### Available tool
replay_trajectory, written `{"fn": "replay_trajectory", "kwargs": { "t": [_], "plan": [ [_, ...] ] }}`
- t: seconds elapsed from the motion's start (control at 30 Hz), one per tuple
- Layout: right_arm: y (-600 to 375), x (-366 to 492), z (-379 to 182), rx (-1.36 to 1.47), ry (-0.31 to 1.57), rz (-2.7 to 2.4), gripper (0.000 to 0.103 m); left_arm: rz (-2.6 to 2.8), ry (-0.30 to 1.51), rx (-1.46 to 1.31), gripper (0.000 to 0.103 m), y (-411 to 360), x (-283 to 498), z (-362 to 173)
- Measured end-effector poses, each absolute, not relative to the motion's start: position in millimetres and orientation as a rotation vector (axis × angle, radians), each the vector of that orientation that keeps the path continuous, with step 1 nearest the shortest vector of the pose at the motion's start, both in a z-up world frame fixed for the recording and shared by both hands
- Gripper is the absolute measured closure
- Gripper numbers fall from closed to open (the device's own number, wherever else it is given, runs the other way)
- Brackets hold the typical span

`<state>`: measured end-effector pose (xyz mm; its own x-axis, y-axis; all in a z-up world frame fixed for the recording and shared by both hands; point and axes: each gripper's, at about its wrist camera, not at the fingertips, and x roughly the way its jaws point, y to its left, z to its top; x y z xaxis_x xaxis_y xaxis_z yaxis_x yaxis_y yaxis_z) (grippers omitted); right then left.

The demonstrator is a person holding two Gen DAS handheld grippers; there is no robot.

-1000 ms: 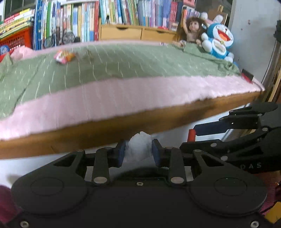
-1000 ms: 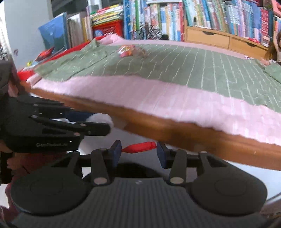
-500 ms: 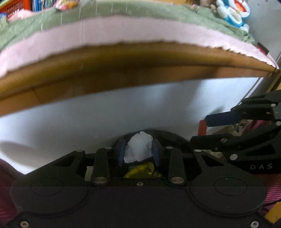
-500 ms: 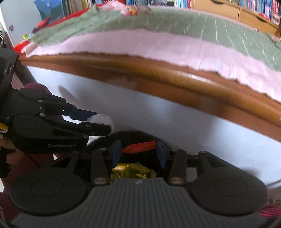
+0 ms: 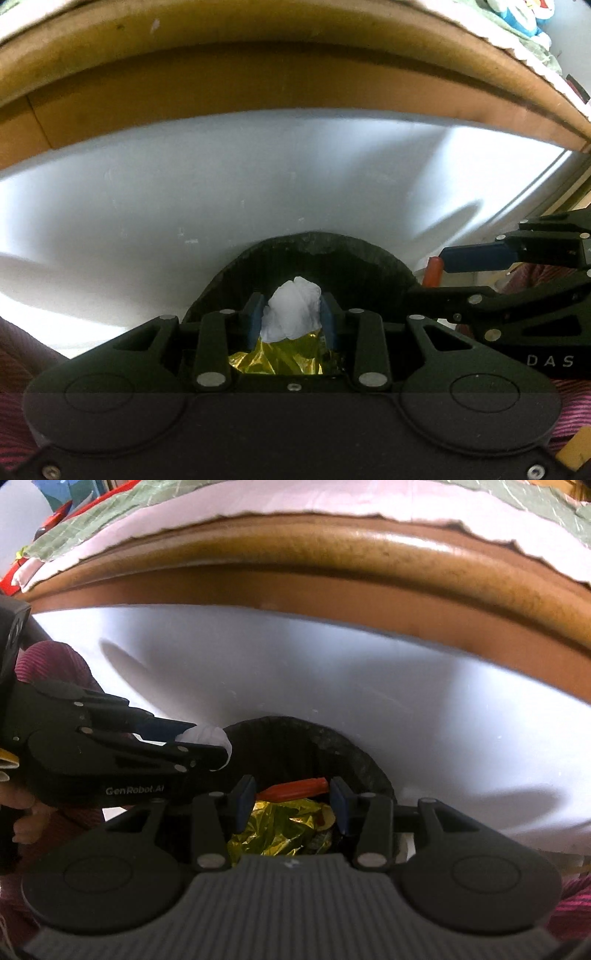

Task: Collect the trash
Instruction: 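Open both grippers to drop the tissue and red strip into the bin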

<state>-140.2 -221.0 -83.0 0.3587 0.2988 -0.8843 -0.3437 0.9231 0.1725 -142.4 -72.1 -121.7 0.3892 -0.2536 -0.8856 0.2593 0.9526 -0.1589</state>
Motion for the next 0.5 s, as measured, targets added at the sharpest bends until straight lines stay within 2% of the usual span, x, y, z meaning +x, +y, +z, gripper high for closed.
{"fn": "replay_trajectory", "kwargs": {
  "t": [0.13, 0.17, 0.2, 0.23, 0.5],
  "plan": [
    [-217, -138, -87, -0.044, 1.141, 0.413, 0.051, -0.321, 1.136, 0.006, 0.07, -74, -144, -127],
    [-216, -137, -87, -0.043, 1.142, 0.412, 0.049, -0.32, 1.139, 0.005, 0.067, -75, -144, -126],
    [-216, -137, -88, -0.043, 1.143, 0.413, 0.041, -0.32, 1.142, 0.004, 0.064, -77, -144, -126],
    [-216, -132, -86, -0.042, 1.145, 0.416, 0.041, -0.32, 1.144, 0.003, 0.059, -76, -144, -126],
    [-218, -134, -89, -0.035, 1.151, 0.406, 0.032, -0.306, 1.148, 0.002, 0.045, -80, -145, -127]
  ]
}}
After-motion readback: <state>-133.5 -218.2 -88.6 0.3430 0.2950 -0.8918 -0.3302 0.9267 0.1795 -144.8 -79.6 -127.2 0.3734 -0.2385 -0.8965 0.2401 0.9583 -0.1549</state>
